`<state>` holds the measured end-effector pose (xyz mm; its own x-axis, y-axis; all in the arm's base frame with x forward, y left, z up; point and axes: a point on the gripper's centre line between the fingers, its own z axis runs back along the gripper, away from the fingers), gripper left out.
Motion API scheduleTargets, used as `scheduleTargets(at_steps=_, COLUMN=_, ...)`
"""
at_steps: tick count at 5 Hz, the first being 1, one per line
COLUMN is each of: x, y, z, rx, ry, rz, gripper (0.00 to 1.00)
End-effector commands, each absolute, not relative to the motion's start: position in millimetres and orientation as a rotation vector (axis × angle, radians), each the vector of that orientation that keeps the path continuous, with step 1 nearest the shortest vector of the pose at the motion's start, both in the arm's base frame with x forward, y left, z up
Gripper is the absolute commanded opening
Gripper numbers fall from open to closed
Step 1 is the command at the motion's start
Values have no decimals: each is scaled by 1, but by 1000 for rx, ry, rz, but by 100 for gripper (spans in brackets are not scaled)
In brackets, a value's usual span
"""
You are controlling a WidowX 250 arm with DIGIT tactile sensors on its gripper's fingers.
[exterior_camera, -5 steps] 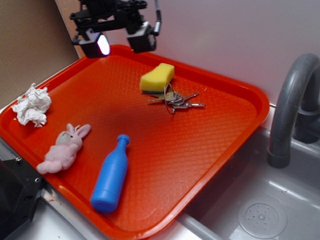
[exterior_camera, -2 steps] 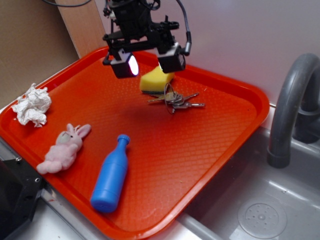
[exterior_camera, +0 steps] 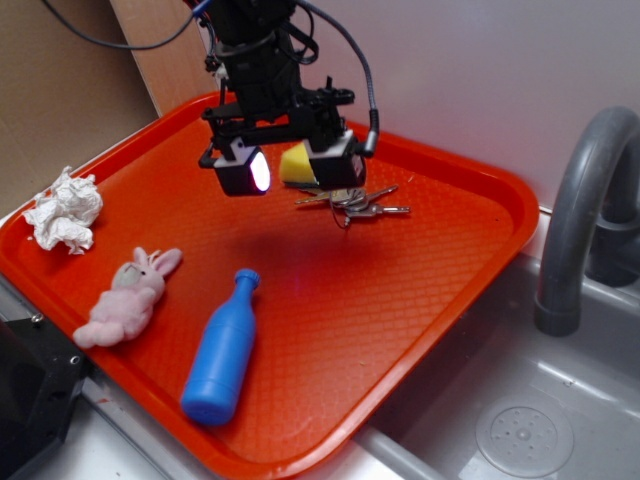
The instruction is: Grab the silver keys.
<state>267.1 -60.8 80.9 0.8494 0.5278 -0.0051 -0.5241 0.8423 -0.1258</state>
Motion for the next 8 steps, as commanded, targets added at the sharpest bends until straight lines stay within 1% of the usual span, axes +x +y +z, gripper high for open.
scheduleTargets(at_steps=1, x=261, y=-73, z=99, rx=-91, ry=-153, rz=509, gripper=0)
scheduleTargets(at_steps=2, x=267, y=-67, z=100, rx=-74, ry=-140, rz=487, gripper=100)
scheduleTargets(at_steps=3, x=265, y=-62, z=108, rx=-63, ry=-157, rz=500, gripper=100)
scheduleTargets(at_steps=4, x=271, y=-56, z=108, rx=-83, ry=-157, rz=516, gripper=100)
scheduleTargets(at_steps=5, x=294, y=-50, z=91, rx=-89, ry=-177, rz=508, gripper=100)
scheduleTargets(at_steps=6, x=307, y=-44, z=85, rx=-81, ry=-180, rz=519, gripper=100)
scheduleTargets(at_steps=7, x=314, y=-45, z=75, rx=-68, ry=-154, rz=522, gripper=100)
scheduleTargets(at_steps=8, x=311, y=-45, z=70, rx=-54, ry=-135, rz=509, gripper=0)
